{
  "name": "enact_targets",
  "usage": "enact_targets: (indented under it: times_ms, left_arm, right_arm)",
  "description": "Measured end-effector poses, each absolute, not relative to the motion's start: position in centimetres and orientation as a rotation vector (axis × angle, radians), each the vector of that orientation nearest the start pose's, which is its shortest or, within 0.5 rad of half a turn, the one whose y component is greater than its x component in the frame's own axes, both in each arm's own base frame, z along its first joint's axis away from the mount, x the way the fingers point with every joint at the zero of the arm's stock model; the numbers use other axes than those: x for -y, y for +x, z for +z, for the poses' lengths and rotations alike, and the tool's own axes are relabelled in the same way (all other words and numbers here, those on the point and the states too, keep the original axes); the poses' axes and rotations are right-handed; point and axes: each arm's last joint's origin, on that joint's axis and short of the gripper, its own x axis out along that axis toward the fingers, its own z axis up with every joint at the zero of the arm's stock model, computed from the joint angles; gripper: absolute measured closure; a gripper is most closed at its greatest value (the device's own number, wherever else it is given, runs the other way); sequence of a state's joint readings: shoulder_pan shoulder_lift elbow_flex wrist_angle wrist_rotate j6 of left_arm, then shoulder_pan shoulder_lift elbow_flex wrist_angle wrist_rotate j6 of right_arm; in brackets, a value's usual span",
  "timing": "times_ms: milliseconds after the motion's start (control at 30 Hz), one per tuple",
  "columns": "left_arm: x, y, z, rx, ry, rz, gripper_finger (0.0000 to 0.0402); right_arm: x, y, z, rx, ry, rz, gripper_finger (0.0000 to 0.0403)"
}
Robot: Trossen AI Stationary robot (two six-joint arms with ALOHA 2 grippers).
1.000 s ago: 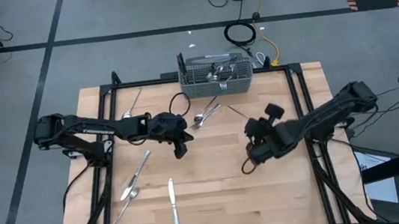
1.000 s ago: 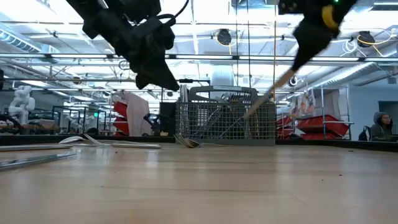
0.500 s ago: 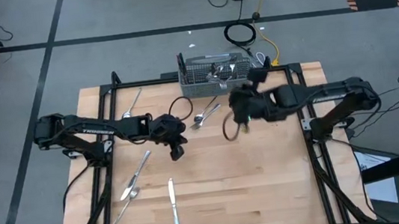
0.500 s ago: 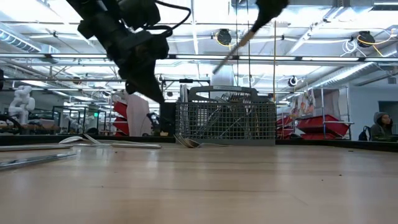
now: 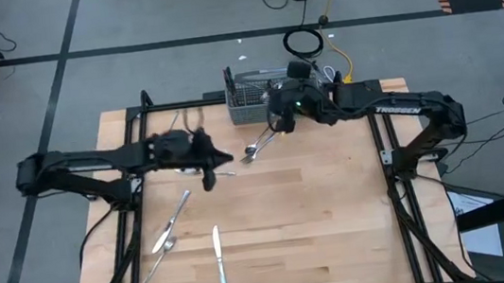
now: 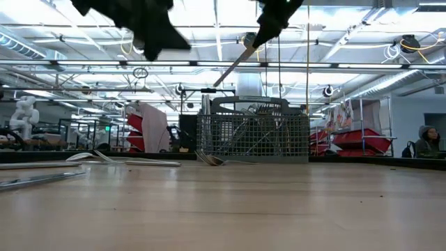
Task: Sort silverware
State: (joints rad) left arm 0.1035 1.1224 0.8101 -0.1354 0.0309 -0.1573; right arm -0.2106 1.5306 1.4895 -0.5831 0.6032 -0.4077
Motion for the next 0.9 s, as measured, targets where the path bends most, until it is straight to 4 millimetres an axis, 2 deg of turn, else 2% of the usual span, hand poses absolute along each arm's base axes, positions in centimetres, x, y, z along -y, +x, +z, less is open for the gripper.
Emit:
enact_targets:
  times_ms: [167,400,667,900]
  left_arm:
    - [-2.7,21.5,31.2,-0.296,-0.162,0.126,0.038]
    - [-2.9,18.3,33.7,-0.159,-0.137,0.159,0.038]
    - [-3.2,16.3,34.9,-0.077,-0.13,0.2,0.038]
    - [-3.2,16.1,35.0,-0.069,-0.129,0.209,0.038]
  right_arm:
    - [10.2,32.9,35.2,-0.816,-0.523,-0.605,0.0403]
    - [11.4,33.6,33.9,-0.866,-0.545,-0.546,0.0403]
    - [12.2,35.1,33.6,-0.92,-0.555,-0.452,0.0403]
    - [13.8,37.2,33.9,-1.021,-0.579,-0.387,0.0403]
